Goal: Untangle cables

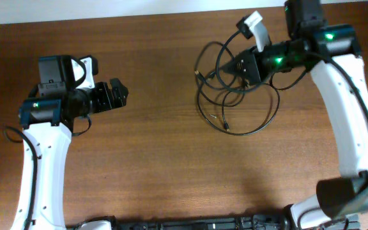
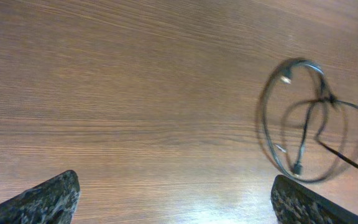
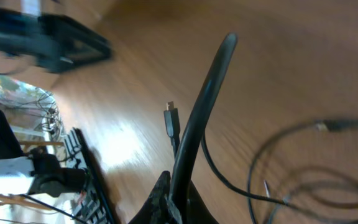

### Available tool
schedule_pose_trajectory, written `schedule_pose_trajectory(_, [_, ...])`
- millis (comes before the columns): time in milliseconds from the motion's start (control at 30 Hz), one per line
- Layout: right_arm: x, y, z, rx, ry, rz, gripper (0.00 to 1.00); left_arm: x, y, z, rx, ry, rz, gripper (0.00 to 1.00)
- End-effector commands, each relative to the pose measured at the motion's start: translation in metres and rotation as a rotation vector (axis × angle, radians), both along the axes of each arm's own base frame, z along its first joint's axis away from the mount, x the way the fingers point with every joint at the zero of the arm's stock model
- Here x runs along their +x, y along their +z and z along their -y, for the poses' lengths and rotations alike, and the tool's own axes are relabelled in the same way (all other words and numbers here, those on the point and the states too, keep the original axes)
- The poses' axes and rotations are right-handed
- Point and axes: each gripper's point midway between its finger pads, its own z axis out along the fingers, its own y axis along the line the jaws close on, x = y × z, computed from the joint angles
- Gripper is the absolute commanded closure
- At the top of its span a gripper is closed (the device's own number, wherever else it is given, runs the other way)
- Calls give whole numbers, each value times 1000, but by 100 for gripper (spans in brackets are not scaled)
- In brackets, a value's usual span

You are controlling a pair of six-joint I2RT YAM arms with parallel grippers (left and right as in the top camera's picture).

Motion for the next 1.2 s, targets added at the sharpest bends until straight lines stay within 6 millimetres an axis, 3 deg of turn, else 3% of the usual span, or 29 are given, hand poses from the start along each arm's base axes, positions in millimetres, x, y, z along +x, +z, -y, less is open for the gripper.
schedule_pose_trajectory(0, [-19, 19, -26, 37, 98, 60, 96, -2, 14, 13, -47, -54, 41, 1])
schedule_pose_trajectory(100, [-11, 31, -37, 57, 105, 128, 96, -3, 13, 20, -48, -74, 34, 1])
schedule_pose_trajectory(133, [2, 54, -39, 98, 58, 181, 96, -5, 13, 27, -48, -93, 32, 1])
schedule_pose_trajectory(200, [11, 97, -41, 138, 46, 317, 96, -7, 12, 34, -48, -114, 27, 1])
schedule_pose_trajectory(233, [12, 130, -39, 151, 40, 430, 96, -8, 12, 37, -48, -125, 25, 1])
schedule_pose_trajectory(300, [18, 183, -23, 92, -75, 625, 96, -9, 12, 41, -48, -134, 25, 1])
schedule_pose_trajectory(367, [38, 214, 16, -55, -325, 752, 96, -8, 12, 39, -38, -128, 25, 1])
schedule_pose_trajectory(500, [65, 232, 103, -310, -755, 821, 96, -8, 12, 39, -38, -128, 25, 1])
schedule_pose_trajectory(633, [70, 239, 178, -473, -1048, 827, 96, -8, 12, 39, -38, -128, 25, 1])
schedule_pose_trajectory(767, [66, 266, 247, -511, -1267, 896, 96, -8, 12, 39, -38, -128, 25, 1])
schedule_pose_trajectory(833, [67, 266, 282, -545, -1346, 895, 96, -8, 12, 39, -38, -128, 25, 1])
schedule_pose_trajectory(900, [75, 250, 317, -593, -1395, 847, 96, -8, 12, 39, -38, -128, 25, 1])
schedule_pose_trajectory(933, [84, 234, 322, -574, -1362, 798, 96, -8, 12, 39, -38, -128, 25, 1])
schedule_pose_trajectory(1000, [98, 207, 312, -537, -1218, 731, 96, -8, 12, 39, -38, -128, 25, 1])
schedule_pose_trajectory(1067, [109, 176, 280, -569, -906, 722, 96, -8, 12, 39, -38, -128, 25, 1])
schedule_pose_trajectory(1100, [106, 151, 254, -594, -668, 714, 96, -8, 12, 39, -38, -128, 25, 1])
schedule_pose_trajectory(1167, [86, 117, 220, -557, -411, 651, 96, -8, 12, 39, -38, -128, 25, 1])
